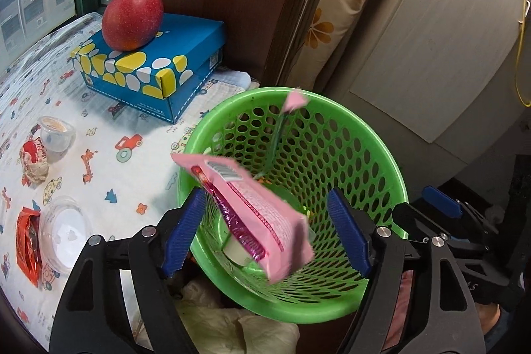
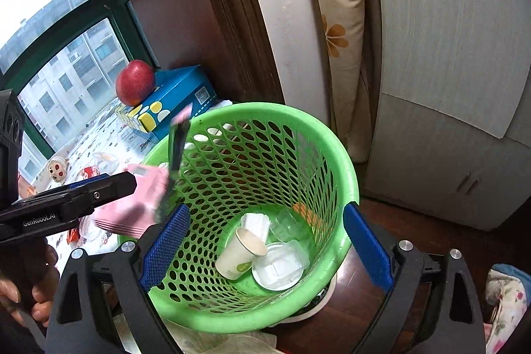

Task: Collect trash
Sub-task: 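Carry the wrapper and box over the green basket and open both tools, then grasp the orange snack bag on the ledge with the left tool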

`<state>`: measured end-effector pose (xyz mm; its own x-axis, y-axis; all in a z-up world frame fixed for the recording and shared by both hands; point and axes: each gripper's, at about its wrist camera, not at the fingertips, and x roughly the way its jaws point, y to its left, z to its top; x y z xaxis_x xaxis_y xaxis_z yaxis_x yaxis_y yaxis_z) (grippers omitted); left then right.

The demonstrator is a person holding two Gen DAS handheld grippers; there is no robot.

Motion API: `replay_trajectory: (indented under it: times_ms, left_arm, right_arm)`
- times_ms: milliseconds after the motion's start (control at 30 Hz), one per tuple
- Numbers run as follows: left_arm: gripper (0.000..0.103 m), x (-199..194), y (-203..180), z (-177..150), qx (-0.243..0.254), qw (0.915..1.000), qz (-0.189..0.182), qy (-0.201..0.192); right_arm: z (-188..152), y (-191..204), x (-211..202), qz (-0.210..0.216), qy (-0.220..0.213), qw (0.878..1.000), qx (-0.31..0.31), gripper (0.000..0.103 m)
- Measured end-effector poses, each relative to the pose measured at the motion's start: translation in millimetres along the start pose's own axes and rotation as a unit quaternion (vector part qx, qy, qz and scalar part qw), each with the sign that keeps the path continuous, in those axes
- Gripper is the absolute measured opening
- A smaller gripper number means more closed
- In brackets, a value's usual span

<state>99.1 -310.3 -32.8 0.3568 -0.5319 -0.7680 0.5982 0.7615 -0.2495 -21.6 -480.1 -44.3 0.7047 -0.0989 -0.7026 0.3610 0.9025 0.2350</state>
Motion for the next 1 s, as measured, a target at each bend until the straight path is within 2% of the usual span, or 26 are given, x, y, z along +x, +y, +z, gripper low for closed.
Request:
replay_trajectory:
  times_ms: [67,167,533,800,1000]
  left_arm:
    - [0.079,0,-1,-2,0.002,1.0000,-0.003,0.003]
    - [0.080,-5,5,-5,0.002,1.0000,0.006,-0.002]
    - [0.080,-45,79,-19,-0.047,0.9946,0.087,-0.031]
    - [0.080,-69,162,-35,-0.103,0.9815,0.157,-0.037]
    - [0.079,-74,227,-47,-0.145,0.9697,0.195,-0.023]
  right_arm:
    - [0,-1,0,0.000,0.001,1.000,0.002,0.090]
    - [0,1,-1,0.002,0.000,1.000,0.001,0.090]
    - [-2,36,4,0.029,0.010,0.999,-0.023,0.090]
    - [-4,75,13,0.054,0.020,0.997,-0.050,0.090]
    - [-9,108,23,0.078,0.033,0.994,-0.073,0.090]
